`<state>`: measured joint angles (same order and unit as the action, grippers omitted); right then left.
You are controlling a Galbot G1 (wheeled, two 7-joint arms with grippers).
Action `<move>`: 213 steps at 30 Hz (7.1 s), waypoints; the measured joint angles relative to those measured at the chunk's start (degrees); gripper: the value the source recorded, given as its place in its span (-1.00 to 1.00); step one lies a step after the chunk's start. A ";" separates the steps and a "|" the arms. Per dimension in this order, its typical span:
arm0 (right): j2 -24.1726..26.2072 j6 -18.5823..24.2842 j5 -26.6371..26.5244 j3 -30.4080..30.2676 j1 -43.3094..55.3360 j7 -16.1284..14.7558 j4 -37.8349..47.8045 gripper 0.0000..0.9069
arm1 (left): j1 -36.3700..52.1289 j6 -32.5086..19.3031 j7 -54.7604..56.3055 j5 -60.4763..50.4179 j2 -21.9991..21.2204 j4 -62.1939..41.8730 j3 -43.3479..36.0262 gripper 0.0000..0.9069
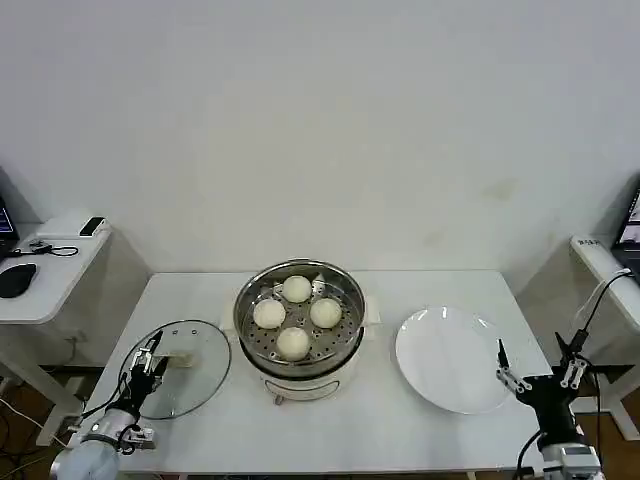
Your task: Take steamed baozi put them in steamer then cover it.
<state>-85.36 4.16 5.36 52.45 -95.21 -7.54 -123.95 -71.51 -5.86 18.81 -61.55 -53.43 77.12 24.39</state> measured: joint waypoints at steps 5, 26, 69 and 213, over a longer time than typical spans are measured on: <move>-0.38 -0.14 0.04 -0.16 -0.49 0.01 -0.16 1.00 | 2.05 -0.22 0.48 -0.28 -0.68 -1.85 -1.06 -1.00; -0.36 -2.22 -0.58 -3.34 -1.42 -0.36 -2.08 1.00 | 3.71 -1.10 2.79 -0.43 -2.09 -3.70 -0.30 -1.00; 0.41 0.75 2.26 -4.10 -3.10 1.30 0.19 1.00 | 1.68 30.16 -18.37 7.65 4.33 36.03 -3.00 -1.00; 9.24 -1.27 -9.84 -21.29 -8.02 2.40 4.36 1.00 | -32.34 3.51 -5.07 70.11 -18.74 42.20 11.43 1.00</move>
<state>-76.12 2.89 -4.48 31.16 -103.23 -5.14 -119.59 -103.85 -2.35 13.74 8.56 -72.17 119.32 35.81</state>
